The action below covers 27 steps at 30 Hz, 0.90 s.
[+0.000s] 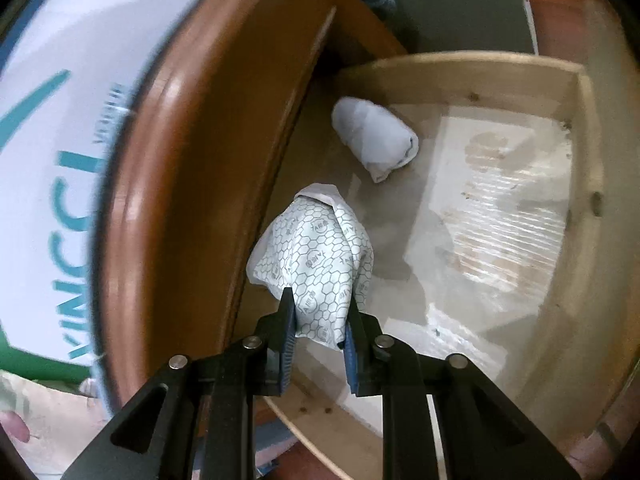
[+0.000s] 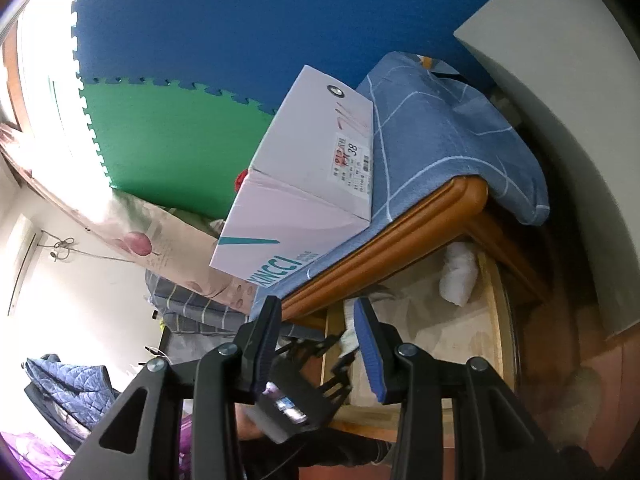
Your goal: Take underwear out of drawer
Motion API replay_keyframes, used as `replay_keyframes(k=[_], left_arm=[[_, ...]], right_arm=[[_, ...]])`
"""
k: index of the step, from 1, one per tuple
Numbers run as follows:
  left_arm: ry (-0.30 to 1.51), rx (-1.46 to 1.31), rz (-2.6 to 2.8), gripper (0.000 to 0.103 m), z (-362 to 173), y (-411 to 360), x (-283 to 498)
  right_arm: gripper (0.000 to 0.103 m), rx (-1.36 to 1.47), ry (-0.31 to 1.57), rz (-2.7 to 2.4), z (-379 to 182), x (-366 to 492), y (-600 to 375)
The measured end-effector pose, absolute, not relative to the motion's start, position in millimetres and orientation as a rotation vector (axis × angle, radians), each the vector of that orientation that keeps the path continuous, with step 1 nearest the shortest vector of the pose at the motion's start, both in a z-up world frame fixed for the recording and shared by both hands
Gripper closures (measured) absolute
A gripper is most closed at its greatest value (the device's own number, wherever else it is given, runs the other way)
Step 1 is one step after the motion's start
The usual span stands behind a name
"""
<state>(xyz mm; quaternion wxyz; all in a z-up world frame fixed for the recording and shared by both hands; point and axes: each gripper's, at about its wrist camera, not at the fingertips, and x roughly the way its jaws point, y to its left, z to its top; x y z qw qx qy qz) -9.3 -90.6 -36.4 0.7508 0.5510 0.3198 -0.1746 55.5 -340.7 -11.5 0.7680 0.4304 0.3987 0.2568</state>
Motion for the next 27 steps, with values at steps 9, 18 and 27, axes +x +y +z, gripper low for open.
replay_keyframes(k=[9, 18, 27], left_arm=[[0.646, 1.098, -0.400, 0.094, 37, -81, -60], [0.669, 0.884, -0.379, 0.095, 105, -61, -47], [0.965, 0.737, -0.463, 0.040, 39, -59, -12]], right_arm=[[0.064, 0.928, 0.909, 0.532, -19, 59, -338], [0.064, 0.938, 0.917, 0.518, -22, 58, -339], [0.064, 0.937, 0.922, 0.560, -19, 57, -332]])
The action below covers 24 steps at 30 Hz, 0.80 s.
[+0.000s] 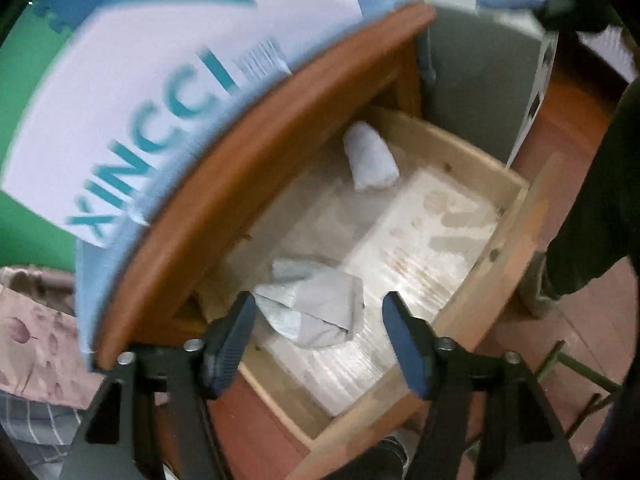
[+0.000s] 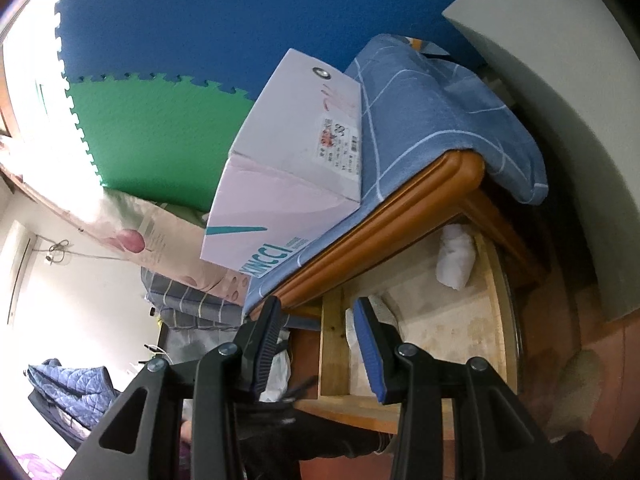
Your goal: Take underwear out of drawer
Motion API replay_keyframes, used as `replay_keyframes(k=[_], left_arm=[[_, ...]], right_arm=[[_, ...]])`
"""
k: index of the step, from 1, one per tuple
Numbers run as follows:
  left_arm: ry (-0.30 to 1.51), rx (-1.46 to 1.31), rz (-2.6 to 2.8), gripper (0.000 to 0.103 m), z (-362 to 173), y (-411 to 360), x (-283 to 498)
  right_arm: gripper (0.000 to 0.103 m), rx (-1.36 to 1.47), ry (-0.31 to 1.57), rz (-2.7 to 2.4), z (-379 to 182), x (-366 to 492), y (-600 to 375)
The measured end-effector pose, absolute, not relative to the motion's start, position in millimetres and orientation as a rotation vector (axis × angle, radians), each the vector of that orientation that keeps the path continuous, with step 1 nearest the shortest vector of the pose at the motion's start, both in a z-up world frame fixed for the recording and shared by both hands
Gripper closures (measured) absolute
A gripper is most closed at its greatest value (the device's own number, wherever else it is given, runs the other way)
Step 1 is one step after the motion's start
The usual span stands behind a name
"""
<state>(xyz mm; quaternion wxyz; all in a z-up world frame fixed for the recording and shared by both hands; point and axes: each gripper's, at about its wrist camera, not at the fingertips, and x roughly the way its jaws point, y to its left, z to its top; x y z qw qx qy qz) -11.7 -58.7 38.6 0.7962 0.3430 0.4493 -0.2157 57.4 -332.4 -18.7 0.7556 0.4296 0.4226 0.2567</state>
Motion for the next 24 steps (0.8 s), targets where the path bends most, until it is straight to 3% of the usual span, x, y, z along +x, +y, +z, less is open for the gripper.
replay_keyframes(k=[6, 14, 18, 19, 20, 21, 23, 24], left_arm=[[1.029, 0.935, -0.461, 0.039, -28, -80, 17], [1.123, 1.004, -0.421, 0.037, -73, -76, 55], [1.164, 1.009, -0.463, 0.030, -90, -74, 62], [1.188, 0.995, -0.488, 0.037, -93, -73, 63], [1.210, 0.984, -0.497, 0.058, -97, -71, 64], [1.222, 0.971, -0.484, 0.060, -99, -68, 66], [1.219, 0.924, -0.481, 0.077, -92, -65, 67], [1.194, 0.923, -0.478, 0.080, -85, -65, 66]], right_arm=[[0.059, 0.960, 0.918, 0.583, -19, 55, -335], [0.059, 0.992, 0.913, 0.618, -18, 56, -335], [0.059, 0.990, 0.930, 0.624, -20, 58, -332], [0.059, 0.990, 0.932, 0.622, -21, 59, -331], [0.059, 0.991, 0.933, 0.619, -21, 59, -332], [0.059, 0.994, 0.933, 0.616, -21, 59, -332], [0.059, 0.996, 0.932, 0.612, -22, 58, -333], [0.059, 0.997, 0.931, 0.609, -22, 58, -333]])
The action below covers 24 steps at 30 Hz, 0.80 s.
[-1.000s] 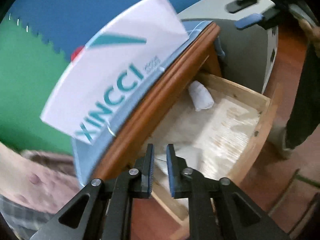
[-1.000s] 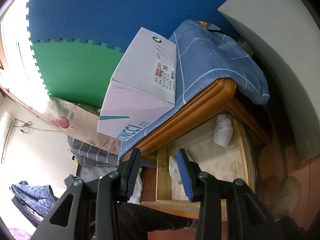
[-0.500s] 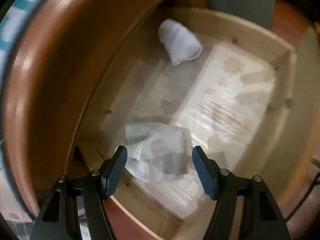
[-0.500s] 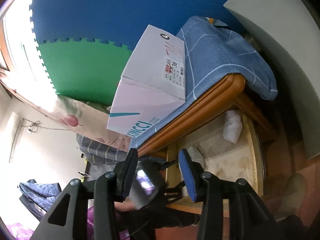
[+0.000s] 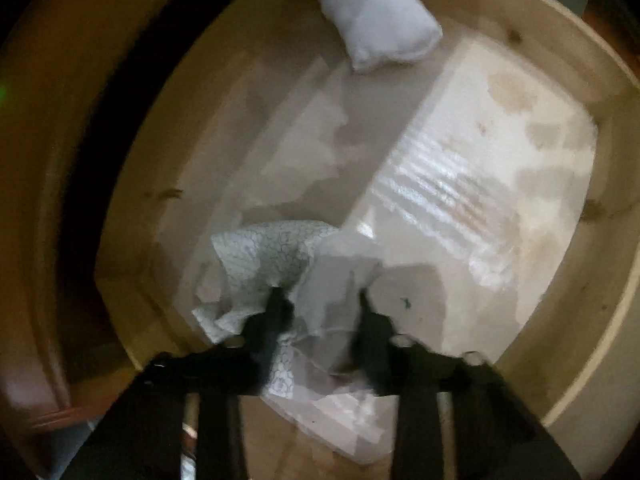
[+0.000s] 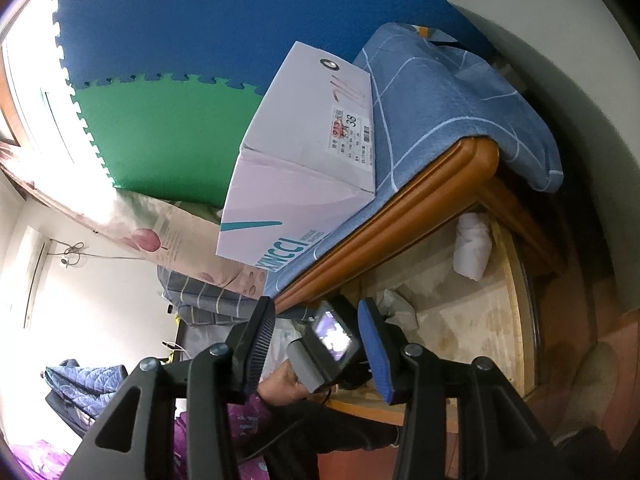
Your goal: Take underwear out of drawer
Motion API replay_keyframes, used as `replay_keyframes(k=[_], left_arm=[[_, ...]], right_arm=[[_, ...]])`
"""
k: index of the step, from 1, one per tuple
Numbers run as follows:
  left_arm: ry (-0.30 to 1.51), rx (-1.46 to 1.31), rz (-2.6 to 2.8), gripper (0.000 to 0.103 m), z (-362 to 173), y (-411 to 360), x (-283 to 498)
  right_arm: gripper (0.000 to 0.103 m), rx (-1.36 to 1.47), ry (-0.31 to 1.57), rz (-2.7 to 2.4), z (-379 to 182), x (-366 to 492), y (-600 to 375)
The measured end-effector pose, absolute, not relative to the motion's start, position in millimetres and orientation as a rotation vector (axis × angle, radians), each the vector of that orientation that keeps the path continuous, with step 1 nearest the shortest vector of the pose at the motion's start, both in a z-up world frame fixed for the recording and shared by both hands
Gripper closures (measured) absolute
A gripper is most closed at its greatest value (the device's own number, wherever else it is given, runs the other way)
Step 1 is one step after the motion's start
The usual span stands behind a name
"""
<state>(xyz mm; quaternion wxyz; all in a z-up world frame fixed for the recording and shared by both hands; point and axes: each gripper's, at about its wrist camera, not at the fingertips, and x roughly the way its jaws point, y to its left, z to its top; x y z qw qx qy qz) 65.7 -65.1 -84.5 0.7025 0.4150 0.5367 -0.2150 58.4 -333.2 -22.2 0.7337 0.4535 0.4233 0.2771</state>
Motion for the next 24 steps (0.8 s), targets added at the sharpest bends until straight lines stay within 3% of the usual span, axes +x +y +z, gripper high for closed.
replay_keyframes(k=[4, 24], left_arm=[[1.109, 0.903, -0.499, 0.090, -54, -65, 53], [0.817, 0.493, -0.592, 0.098, 178, -45, -40]], right_arm=[[0.059, 1.002, 0.938, 0.596, -24, 59, -334], [0.059, 1.026, 0.952, 0.561, -31, 59, -338]])
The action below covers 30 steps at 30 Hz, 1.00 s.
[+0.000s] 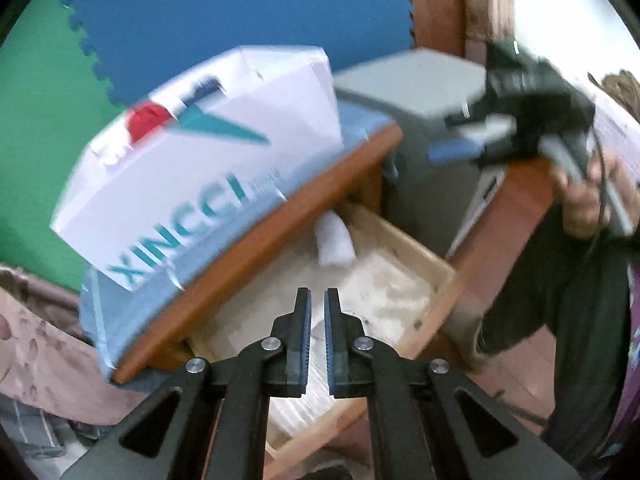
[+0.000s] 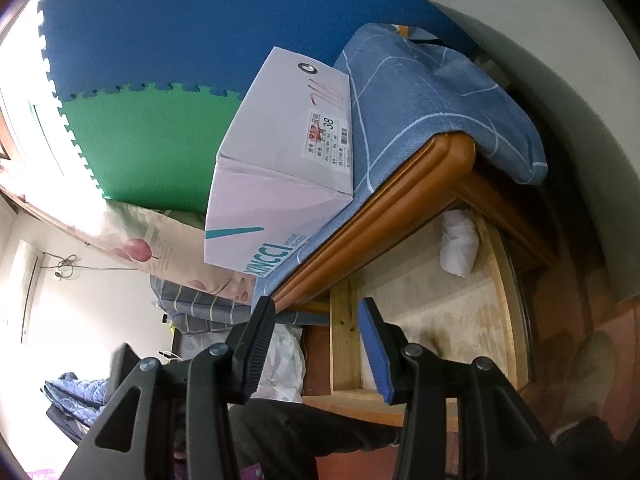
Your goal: Take underwear out of drawer
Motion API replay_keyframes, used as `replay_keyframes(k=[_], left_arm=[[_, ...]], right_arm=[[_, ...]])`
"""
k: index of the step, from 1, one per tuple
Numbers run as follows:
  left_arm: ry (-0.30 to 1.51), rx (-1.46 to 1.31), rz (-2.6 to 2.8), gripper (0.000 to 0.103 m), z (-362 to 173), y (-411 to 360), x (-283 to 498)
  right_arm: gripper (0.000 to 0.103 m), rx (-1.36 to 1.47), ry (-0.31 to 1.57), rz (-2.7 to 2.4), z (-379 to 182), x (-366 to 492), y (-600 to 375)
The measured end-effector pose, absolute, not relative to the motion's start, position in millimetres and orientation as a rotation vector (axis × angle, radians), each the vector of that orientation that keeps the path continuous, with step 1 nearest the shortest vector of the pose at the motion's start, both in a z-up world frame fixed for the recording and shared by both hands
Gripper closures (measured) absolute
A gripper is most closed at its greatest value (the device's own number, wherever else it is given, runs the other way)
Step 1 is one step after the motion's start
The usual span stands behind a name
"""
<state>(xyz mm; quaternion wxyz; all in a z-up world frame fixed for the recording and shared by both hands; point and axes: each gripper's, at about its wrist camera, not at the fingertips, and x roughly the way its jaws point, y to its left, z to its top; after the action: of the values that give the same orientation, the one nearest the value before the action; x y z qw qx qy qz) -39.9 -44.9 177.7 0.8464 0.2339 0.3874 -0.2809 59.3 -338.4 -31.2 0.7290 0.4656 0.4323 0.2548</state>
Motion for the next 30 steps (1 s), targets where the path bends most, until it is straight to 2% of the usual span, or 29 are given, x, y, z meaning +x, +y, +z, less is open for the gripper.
replay_keyframes(k=[4, 6, 7, 8, 12, 18, 20, 23, 24, 27, 30], left_arm=[[0.912, 0.514, -0.623, 0.092, 160, -51, -20], [0.952, 0.545, -0.644, 0.071, 132, -57, -17], [0.964, 0.580, -0.620, 0.042, 114, -61, -14], [0.960, 0.619, -0.609, 0.023, 94, -64, -13], [0.995, 0.774, -0.604, 0.023, 34, -88, -1], [1.240, 0.662, -0.515, 0.022, -36, -90, 56], [1.236, 0.656, -0.466, 0.017, -51, -88, 67], [1.285, 0.703, -0.391, 0.002, -78, -93, 82], [1.292, 0.739, -0.343, 0.000, -86, -95, 86], [1.411, 0.825, -0.264, 0.000, -124, -94, 105], [1.532, 0.756, -0.285, 0.000, -151, -83, 124]], right_arm=[[0.059, 1.015, 0.960, 0.573, -30, 58, -336], [0.059, 1.014, 0.966, 0.577, -30, 58, -336], [0.059, 1.019, 0.967, 0.576, -31, 58, -336], [0.059, 1.028, 0.967, 0.576, -32, 58, -336], [0.053, 1.055, 0.961, 0.581, -33, 58, -339], [0.052, 1.080, 0.955, 0.603, -33, 56, -341], [0.052, 1.097, 0.955, 0.615, -34, 57, -342], [0.052, 1.113, 0.956, 0.629, -34, 57, -342], [0.052, 1.116, 0.956, 0.631, -34, 57, -342], [0.051, 1.132, 0.957, 0.639, -34, 57, -342], [0.049, 1.143, 0.957, 0.639, -35, 56, -343]])
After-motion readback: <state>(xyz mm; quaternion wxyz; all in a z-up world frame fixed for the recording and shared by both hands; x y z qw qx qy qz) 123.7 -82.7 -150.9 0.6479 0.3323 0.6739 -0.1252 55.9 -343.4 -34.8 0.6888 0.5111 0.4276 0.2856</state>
